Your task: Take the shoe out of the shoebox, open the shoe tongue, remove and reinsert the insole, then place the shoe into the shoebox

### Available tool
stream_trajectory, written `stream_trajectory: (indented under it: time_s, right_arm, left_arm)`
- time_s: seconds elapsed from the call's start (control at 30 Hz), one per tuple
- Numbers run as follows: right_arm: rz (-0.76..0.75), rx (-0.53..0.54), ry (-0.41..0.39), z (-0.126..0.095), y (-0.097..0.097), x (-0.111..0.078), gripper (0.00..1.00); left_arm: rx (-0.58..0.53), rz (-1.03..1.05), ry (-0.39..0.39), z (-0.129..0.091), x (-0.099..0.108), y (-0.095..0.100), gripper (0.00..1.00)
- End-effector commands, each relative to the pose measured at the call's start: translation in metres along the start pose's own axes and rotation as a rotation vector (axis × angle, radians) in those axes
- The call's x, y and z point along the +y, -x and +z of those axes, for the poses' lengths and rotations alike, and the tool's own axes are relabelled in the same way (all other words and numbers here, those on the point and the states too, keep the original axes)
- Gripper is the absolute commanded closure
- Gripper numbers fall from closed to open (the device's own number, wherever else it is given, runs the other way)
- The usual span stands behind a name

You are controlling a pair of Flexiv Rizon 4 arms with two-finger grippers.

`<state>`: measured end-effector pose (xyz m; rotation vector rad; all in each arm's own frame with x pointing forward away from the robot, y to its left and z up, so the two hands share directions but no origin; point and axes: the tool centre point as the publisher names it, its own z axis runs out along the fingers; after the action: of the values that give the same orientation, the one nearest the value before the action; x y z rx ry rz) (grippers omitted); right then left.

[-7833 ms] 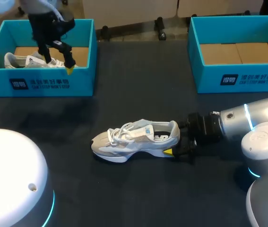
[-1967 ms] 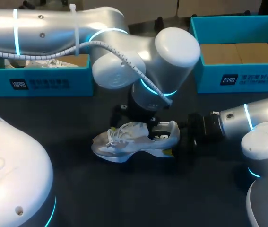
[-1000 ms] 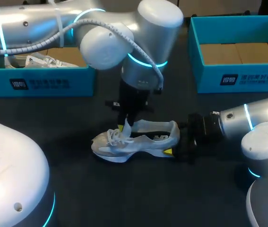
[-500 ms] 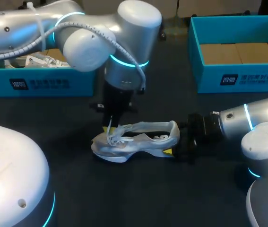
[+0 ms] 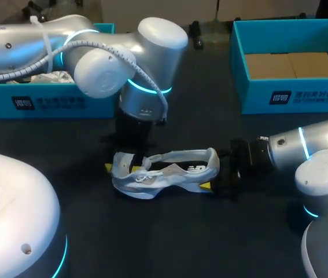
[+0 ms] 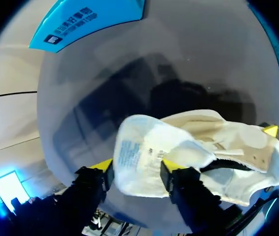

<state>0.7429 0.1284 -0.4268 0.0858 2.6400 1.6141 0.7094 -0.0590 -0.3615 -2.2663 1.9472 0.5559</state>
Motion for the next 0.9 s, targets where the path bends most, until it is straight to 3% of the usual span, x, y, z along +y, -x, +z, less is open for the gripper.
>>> stream_trajectory:
  time_s: [0.03, 0.33, 0.57, 0.9]
  right_arm:
    - [0.0, -0.002, -0.002, 0.006, -0.001, -0.004, 1.0]
    - [0.0, -0.002, -0.002, 0.006, -0.001, -0.004, 1.0]
    - [0.0, -0.002, -0.002, 0.006, -0.001, -0.004, 1.0]
    - [0.0, -0.002, -0.002, 0.006, -0.001, -0.004, 1.0]
  left_arm:
    - [0.009, -0.008, 0.011, 0.006, -0.004, 0.006, 0.32]
    - [0.017, -0.013, 0.004, 0.007, 0.001, 0.012, 0.33]
    - [0.042, -0.008, -0.002, -0.001, 0.003, 0.007, 0.33]
    - [0.079, 0.069, -0.066, -0.021, 0.012, -0.021, 0.13]
